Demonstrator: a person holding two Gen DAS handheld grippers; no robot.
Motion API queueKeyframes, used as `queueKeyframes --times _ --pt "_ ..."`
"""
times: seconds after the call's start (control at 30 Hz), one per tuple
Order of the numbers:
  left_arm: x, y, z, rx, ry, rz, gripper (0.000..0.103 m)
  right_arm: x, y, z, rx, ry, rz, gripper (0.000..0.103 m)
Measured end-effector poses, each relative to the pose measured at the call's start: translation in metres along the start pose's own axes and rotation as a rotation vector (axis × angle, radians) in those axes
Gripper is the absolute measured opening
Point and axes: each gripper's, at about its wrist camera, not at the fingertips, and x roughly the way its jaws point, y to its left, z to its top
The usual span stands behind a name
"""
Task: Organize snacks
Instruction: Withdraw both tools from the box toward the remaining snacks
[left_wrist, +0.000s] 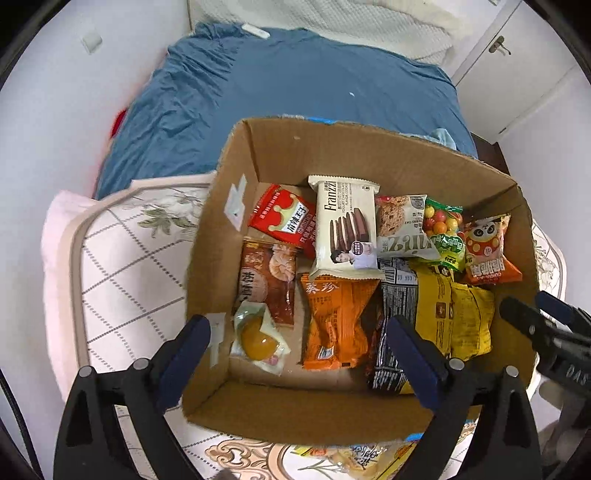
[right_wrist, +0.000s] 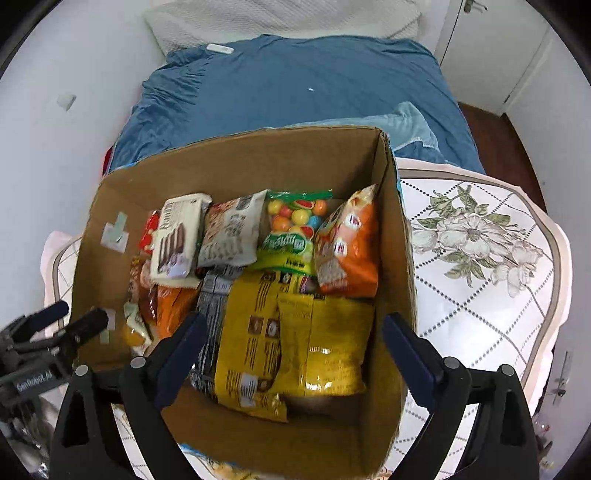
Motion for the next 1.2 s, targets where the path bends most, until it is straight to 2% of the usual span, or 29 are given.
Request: queueKeyframes --times 0.47,0.8,0.93,1.03,1.13,1.2 --pt "-0.088 -0.007 -0.069 -0.004 -0.209 -0.002 0.098 -0.074 0.011 -0.07 -0.03 -0.129 0.006 0.098" --pt "-0.133 -0.013 -0.119 -0.002 -0.293 0.008 0.098 -0.124 0.013 -0.121 -0.022 -0.193 0.063 0.098" --pt "-0.137 -0.012 -0.139 -0.005 -0.291 0.018 0.098 -0.121 0.011 -0.145 0.001 -0.157 0.095 0.098" --pt "-0.128 -0.006 -0.156 -0.011 -0.274 0.039 0.098 -0.099 0.012 -0.165 0.005 -0.091 0.131 0.098" --pt "-0.108 0.002 -0.171 -0.032 -0.223 0.054 0.098 -0.069 0.012 -0.181 0.002 -0.019 0.127 0.098" --pt "-0.087 0.009 -0.181 -0.066 -0.159 0.029 0.098 -0.053 0.006 -0.186 0.017 0.005 0.116 0.098"
